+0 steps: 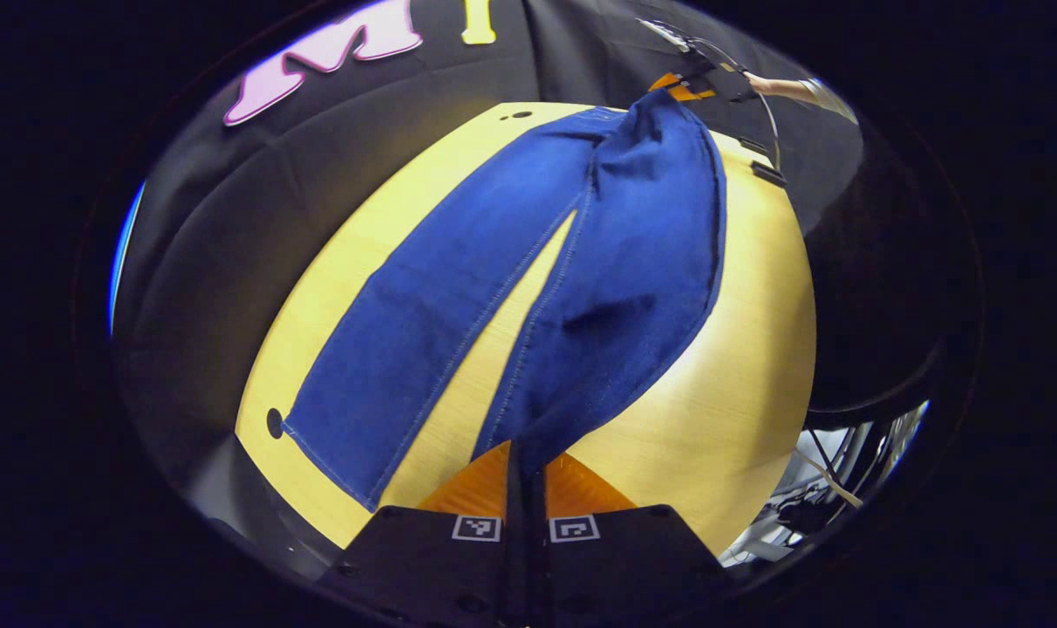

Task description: Grasp the waist and the cuffs of the jeans and fold them to make the two legs overlap; first hold the waist and fold one-third of the jeans toward the cuffs, then hold the cuffs and fold the remaining one-third in the same direction to finish folding.

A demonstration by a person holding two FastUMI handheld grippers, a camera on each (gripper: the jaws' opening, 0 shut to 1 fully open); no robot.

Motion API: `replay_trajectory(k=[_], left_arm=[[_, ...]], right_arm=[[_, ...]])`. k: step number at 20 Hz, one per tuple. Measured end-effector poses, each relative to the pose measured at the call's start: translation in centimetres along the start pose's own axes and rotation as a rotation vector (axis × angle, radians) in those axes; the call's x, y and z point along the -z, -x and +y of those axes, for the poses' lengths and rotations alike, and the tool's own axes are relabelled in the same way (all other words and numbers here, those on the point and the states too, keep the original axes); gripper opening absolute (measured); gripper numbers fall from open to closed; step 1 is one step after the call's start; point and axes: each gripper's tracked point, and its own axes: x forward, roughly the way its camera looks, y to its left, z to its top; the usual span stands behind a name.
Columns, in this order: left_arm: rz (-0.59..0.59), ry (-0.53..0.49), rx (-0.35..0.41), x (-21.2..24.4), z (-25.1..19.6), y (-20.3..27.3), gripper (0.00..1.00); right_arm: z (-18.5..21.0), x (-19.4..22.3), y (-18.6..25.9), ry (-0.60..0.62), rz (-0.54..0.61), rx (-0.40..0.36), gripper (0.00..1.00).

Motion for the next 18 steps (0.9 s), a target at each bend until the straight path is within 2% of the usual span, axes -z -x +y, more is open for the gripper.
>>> replay_trajectory(k=[4,7,11,14,15,17,18], left_arm=[[-0.021,0.071,-0.049,-1.7,3.0,-0.5,0.06],[0.010,0.098,-0.076,-2.2,4.9,-1.4,0.06],[0.062,0.166,-0.108,-2.5,6.9,-3.3,0.06],[0.132,0.175,-0.111,-1.8,7.3,-4.4,0.06],[0.154,0.176,-0.121,-1.8,7.7,-4.6,0.03],[0.178,0.172,-0.153,-2.7,8.0,-4.4,0.06],[0.175,0.166,-0.171,-3.2,7.9,-4.4,0.06]], right_arm=[[-3.6,-3.7,-3.1,-0.108,-0.041,0.049,0.05],[-5.3,-5.5,-6.5,-0.188,-0.049,0.083,0.05],[-5.9,-5.2,-12.7,-0.249,0.018,0.100,0.05],[-4.6,-4.1,-17.4,-0.371,0.086,0.069,0.05],[-4.1,-3.4,-18.7,-0.407,0.109,0.060,0.01],[-2.7,-2.3,-20.7,-0.452,0.161,0.036,0.06],[-2.1,-2.2,-21.3,-0.468,0.179,0.027,0.22]])
